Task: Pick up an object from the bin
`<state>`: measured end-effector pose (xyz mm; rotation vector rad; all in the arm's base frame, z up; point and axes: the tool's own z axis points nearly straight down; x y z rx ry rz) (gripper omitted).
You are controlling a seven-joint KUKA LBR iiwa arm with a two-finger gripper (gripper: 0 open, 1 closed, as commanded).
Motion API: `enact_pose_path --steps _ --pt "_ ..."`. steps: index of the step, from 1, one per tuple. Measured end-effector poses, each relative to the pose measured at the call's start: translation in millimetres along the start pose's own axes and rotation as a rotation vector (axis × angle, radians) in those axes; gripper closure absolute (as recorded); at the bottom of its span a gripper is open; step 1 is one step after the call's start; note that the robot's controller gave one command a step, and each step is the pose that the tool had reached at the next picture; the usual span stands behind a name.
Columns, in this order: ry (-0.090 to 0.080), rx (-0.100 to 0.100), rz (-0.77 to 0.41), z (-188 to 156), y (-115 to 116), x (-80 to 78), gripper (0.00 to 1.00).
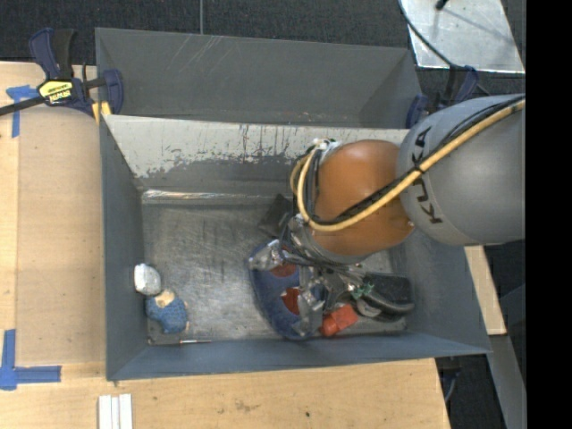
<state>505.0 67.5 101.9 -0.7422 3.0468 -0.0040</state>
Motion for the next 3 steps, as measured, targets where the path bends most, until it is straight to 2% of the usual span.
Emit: enact_pose_path --steps 1,2,3 --pt "-0.004 -0.013 -0.037 29.6 -52.7 -24.1 0.00" --pt "-0.019 -0.005 -0.040 24.2 -52.0 -28.5 1.00" --pt "-0.007 0.001 -0.017 -119.5 -35.5 -36.0 1.00"
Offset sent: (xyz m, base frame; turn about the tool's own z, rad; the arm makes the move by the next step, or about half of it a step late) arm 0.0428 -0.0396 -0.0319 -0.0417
